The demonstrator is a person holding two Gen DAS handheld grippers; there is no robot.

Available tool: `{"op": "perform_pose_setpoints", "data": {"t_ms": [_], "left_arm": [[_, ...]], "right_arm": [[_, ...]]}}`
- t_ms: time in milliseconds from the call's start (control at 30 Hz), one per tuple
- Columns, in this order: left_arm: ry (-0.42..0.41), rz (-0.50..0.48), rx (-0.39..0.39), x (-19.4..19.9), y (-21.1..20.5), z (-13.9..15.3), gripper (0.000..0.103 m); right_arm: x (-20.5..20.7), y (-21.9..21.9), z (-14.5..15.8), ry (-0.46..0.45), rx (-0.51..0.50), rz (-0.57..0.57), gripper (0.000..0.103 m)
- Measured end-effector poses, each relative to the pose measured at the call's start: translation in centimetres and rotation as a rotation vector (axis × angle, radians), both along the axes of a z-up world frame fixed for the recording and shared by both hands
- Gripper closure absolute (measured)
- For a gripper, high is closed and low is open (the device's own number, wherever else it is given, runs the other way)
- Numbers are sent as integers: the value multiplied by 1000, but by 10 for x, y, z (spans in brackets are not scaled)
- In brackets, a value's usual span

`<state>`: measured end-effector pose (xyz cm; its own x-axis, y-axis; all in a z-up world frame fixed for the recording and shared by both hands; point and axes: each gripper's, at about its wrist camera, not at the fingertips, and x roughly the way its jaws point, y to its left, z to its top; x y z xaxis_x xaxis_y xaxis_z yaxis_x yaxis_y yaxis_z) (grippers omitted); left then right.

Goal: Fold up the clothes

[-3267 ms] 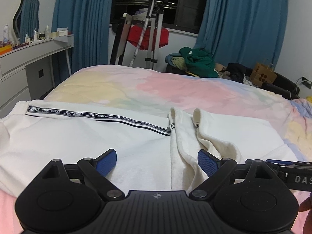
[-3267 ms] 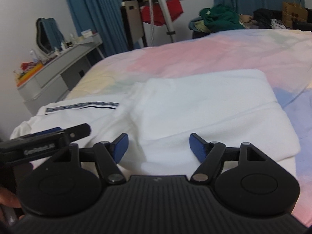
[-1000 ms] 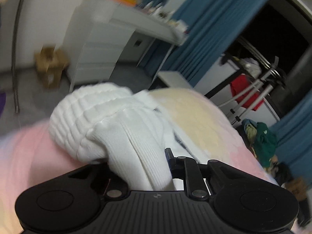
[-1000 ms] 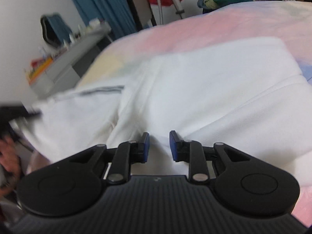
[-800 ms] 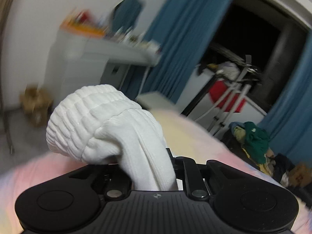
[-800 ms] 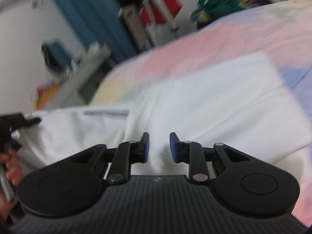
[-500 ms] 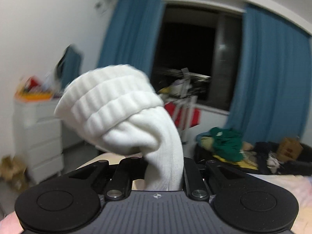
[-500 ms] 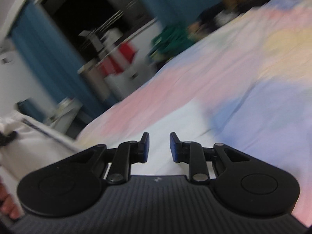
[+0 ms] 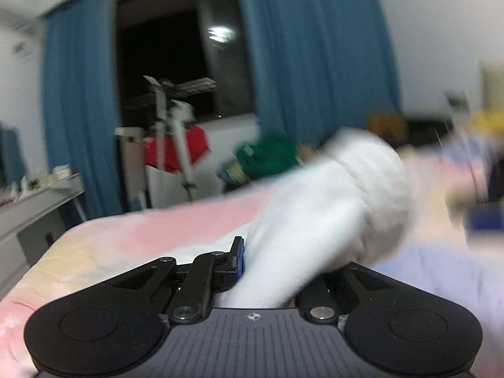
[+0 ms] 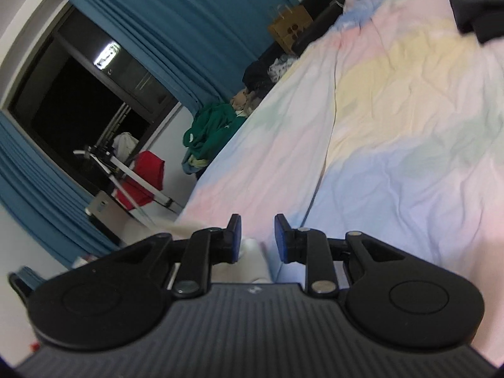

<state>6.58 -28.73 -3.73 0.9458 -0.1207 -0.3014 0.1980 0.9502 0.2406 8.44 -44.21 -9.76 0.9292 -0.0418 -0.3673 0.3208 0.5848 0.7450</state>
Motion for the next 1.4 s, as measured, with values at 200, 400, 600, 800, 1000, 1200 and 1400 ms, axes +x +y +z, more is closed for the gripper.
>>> {"op": "perform_pose_setpoints", "data": {"t_ms": [200, 400, 600, 800, 1000, 1200, 1400], "left_arm": [[50, -96, 124, -5, -12, -22, 73], [174, -185, 162, -13, 75, -27, 22], [199, -148, 187, -27, 157, -20, 17], [213, 43, 37, -24, 230, -21, 16], [295, 102, -158, 2, 278, -7, 12], [295, 118, -187, -1, 281, -5, 12], [290, 133, -208, -31, 269, -12, 12]], "right_arm": [[-1, -5, -9, -49, 133, 52, 76], [3, 0, -17, -69, 226, 118, 76], [3, 9, -17, -36, 229, 105, 67], [-5, 12, -17, -3, 285, 67, 48], [-24, 23, -10, 46, 332, 128, 19], [-25, 38, -32, 96, 460, 268, 19], [-1, 67, -41, 82, 483, 417, 19]]}}
